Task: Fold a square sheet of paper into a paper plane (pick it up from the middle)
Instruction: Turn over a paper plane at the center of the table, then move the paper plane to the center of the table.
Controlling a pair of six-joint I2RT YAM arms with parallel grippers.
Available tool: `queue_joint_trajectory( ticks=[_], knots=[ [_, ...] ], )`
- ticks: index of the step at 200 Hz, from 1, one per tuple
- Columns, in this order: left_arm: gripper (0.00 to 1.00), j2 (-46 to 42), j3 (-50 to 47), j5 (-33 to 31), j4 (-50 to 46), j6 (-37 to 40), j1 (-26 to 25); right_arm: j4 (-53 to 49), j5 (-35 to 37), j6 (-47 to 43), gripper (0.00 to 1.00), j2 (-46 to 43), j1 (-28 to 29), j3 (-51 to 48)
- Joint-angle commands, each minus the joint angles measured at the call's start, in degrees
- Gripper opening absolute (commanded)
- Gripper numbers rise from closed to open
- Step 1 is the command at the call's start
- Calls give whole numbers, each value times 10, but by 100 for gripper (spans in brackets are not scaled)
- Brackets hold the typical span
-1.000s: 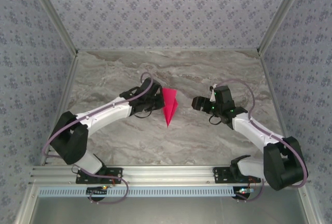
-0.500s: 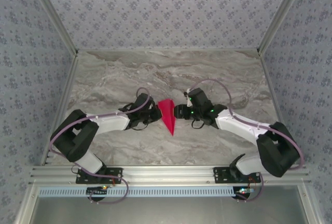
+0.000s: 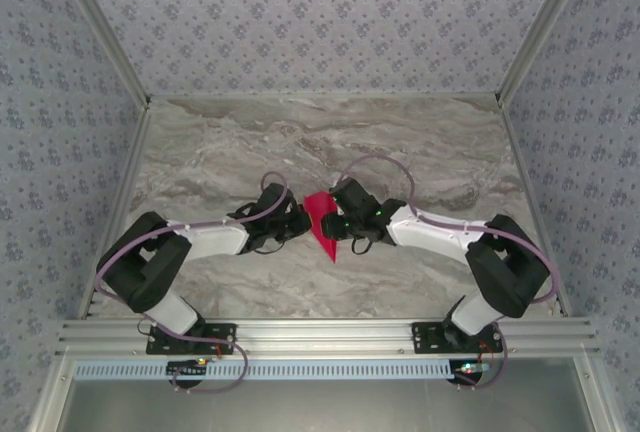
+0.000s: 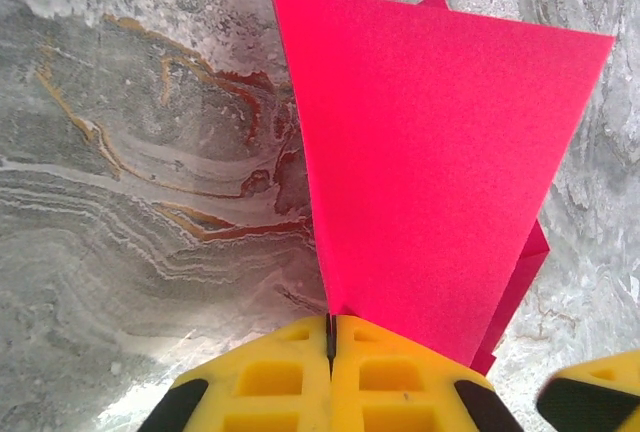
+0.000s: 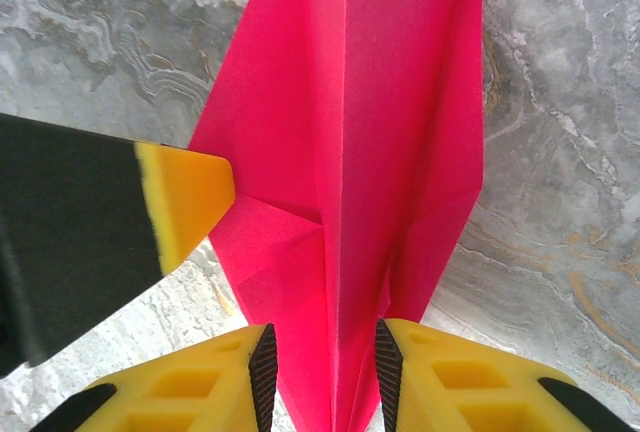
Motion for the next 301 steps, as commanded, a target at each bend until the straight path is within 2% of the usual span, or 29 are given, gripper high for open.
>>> queue_joint_trajectory(
  ticks=[1, 57, 110, 143, 219, 237, 274, 301],
  knots=[
    [0, -20, -2, 4, 12, -4, 1, -29, 21, 0, 35, 19, 5, 21],
    [0, -21, 0, 12, 17, -4, 2, -18, -14, -1, 38, 49, 4, 29],
    [0, -17, 1, 23, 25, -3, 1, 10, -61, 2, 46, 53, 2, 20],
    [0, -18, 1, 28, 28, -2, 1, 17, -68, 2, 48, 57, 1, 19],
    [0, -17, 0, 33, 31, 0, 2, -20, -27, 2, 43, 76, 1, 37],
    [0, -17, 0, 32, 28, 0, 0, -24, -16, 3, 39, 75, 1, 37],
    [0, -17, 1, 29, 24, 1, 1, -35, 1, 10, 24, 78, 1, 43],
    [0, -18, 2, 28, 20, 0, 1, -44, 10, 13, 21, 89, 0, 52]
  ],
)
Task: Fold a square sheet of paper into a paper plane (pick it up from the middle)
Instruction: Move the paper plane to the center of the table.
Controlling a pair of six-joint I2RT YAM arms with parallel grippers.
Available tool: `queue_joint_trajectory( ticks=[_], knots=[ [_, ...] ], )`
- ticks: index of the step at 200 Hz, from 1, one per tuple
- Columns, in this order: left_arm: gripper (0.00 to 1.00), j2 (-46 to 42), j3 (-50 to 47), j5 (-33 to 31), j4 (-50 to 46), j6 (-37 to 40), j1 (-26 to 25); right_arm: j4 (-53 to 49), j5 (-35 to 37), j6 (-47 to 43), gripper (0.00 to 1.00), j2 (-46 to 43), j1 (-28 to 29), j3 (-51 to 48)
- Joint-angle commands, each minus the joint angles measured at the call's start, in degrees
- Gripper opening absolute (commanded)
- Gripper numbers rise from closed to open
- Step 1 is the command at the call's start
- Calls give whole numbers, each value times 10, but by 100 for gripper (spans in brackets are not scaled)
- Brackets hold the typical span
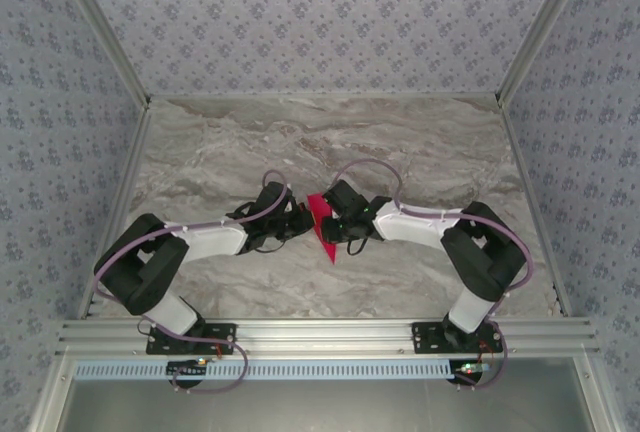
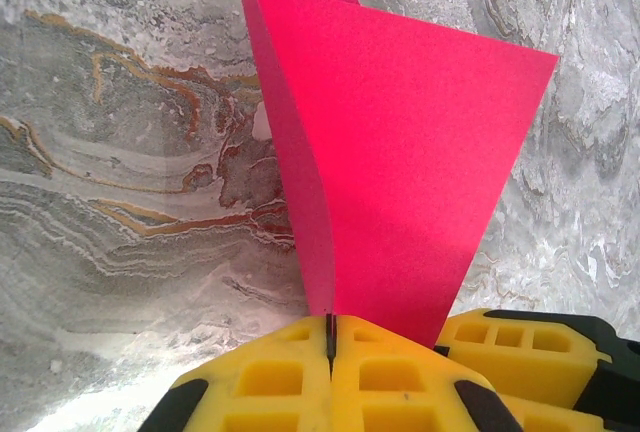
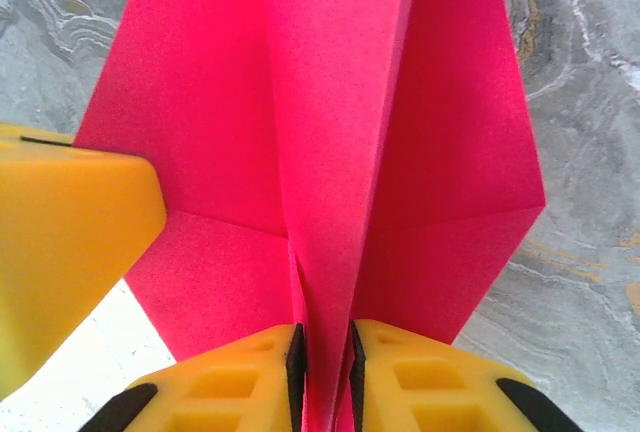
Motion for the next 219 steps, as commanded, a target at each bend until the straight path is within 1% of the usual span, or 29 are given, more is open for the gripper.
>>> queue_joint_trajectory(
  ticks=[1, 14, 45, 52, 62, 71, 80, 97, 109, 128, 149, 164, 219],
  knots=[
    [0, -10, 2, 3, 5, 0, 1, -26, 23, 8, 21, 16, 0, 21],
    [3, -11, 4, 3, 2, -2, 1, -29, 25, 9, 21, 22, 0, 26],
    [17, -24, 14, -10, -30, 1, 2, -41, 28, 9, 21, 34, 1, 37],
    [23, -30, 17, -17, -43, 4, 2, -43, 29, 9, 20, 35, 1, 38],
    [30, -41, 22, -30, -66, 8, 2, -49, 32, 7, 14, 35, 0, 41],
    [41, -53, 26, -45, -86, 12, 2, -62, 40, 5, 11, 32, -1, 46],
    [51, -68, 28, -67, -111, 14, 2, -74, 54, 2, 10, 26, 0, 48],
    [67, -96, 32, -109, -162, 18, 3, -106, 83, -4, 11, 11, -2, 53],
    [76, -114, 36, -144, -204, 19, 2, -131, 109, 9, 12, 4, -3, 56],
    [86, -134, 43, -195, -266, 19, 4, -143, 126, 4, 13, 10, -7, 56],
    [94, -149, 44, -233, -308, 20, 4, -139, 120, 5, 14, 27, -17, 54],
    [99, -156, 43, -246, -322, 18, 3, -134, 116, 6, 15, 35, -21, 56],
    [99, -157, 41, -254, -334, 12, 4, -123, 101, 15, 21, 61, -27, 58]
  ],
)
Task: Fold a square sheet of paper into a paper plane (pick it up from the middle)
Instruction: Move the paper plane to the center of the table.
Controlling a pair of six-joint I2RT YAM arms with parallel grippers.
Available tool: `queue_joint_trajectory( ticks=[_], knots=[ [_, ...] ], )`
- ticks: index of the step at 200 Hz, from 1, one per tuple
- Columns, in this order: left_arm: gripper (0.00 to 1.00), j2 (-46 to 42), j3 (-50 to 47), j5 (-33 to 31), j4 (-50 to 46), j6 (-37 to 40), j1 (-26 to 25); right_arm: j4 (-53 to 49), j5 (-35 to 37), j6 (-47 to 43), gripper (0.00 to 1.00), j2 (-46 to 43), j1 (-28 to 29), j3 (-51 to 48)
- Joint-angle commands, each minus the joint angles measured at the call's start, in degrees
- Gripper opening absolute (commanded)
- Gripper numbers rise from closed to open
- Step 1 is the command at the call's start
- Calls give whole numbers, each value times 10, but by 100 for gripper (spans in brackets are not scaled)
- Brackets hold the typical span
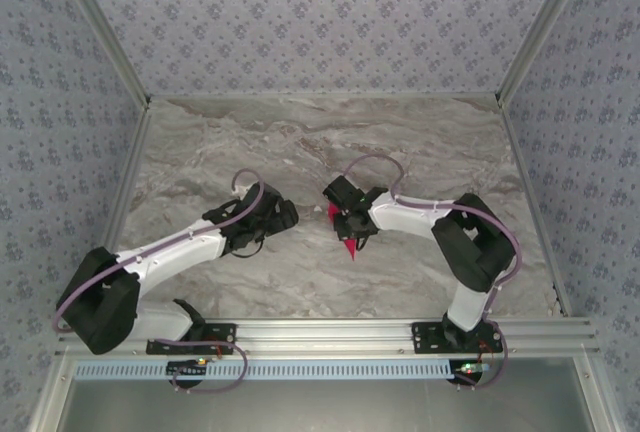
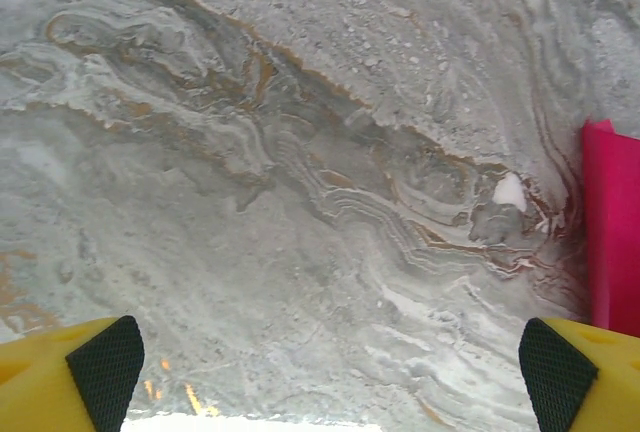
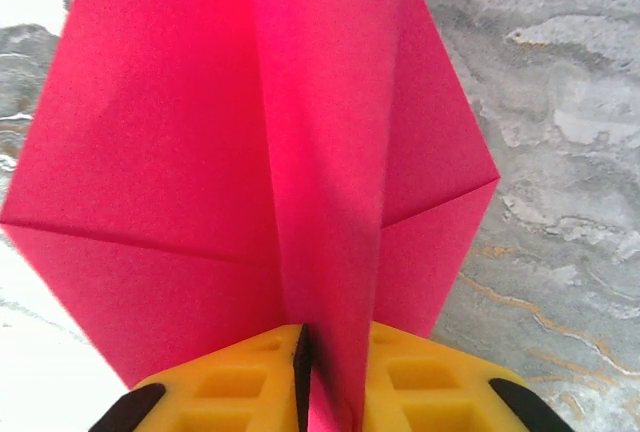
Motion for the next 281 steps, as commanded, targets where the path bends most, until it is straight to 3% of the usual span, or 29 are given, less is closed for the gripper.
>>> queue_joint_trajectory(
  ticks=[1, 60, 120, 239, 281],
  knots=[
    [99, -10, 8, -21, -24, -3, 4, -10, 4, 11, 21, 18, -2, 13],
    [99, -9, 10, -23, -31, -3, 4, -8, -4, 22, 23, 29, -3, 13],
    [99, -8, 9, -23, -31, -4, 5, -29, -5, 18, 22, -16, 4, 38],
    [99, -4, 10, -29, -39, -3, 5, -27, -5, 21, 22, 49, 24, 53],
    [99, -4, 16, -33, -46, -1, 5, -39, 15, 22, 16, 52, 21, 63]
  ],
)
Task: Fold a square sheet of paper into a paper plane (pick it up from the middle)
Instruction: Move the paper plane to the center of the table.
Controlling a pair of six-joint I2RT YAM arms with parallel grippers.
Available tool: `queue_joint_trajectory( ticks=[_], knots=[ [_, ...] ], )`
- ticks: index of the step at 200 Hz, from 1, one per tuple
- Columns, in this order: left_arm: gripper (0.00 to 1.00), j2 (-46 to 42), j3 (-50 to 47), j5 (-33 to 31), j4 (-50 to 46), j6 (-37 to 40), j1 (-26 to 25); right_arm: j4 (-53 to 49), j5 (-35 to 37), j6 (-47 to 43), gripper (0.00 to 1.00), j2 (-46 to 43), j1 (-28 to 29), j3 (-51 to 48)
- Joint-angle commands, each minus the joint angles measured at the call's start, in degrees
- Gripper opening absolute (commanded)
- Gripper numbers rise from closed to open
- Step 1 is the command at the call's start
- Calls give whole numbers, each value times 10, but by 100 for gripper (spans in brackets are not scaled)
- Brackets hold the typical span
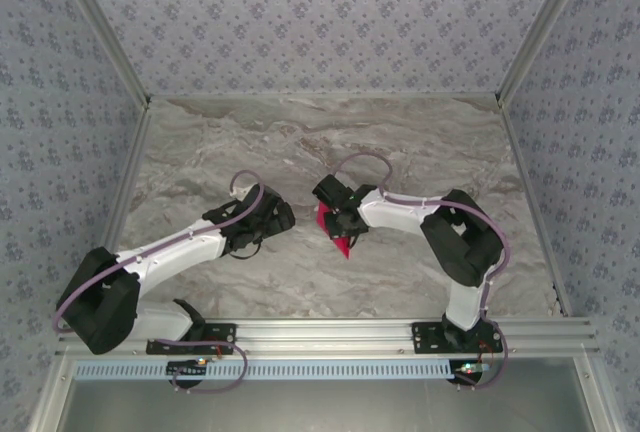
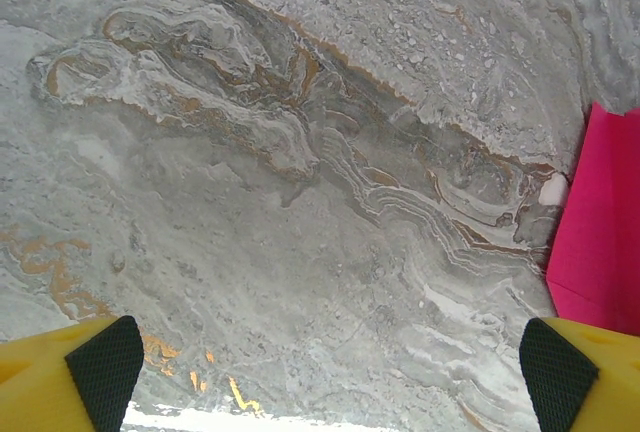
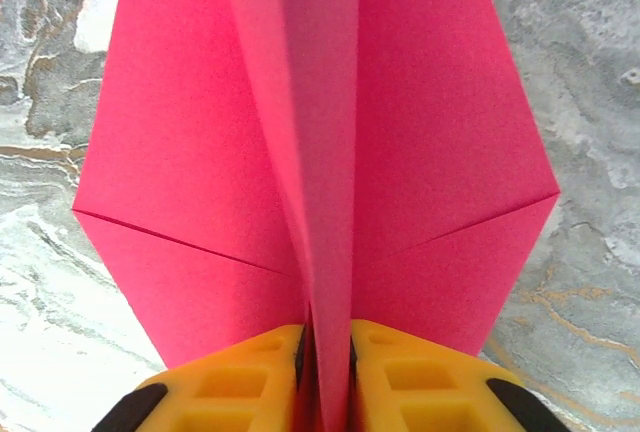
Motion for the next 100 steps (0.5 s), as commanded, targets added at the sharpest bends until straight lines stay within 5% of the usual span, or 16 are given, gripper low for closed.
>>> queue_joint_trajectory(
  ticks=[1, 100],
  knots=[
    [99, -3, 15, -15, -22, -1, 5, -26, 17, 14, 16, 14, 1, 16],
    [99, -18, 17, -30, -57, -4, 8, -33, 35, -33, 7, 111, -126, 202]
  ],
)
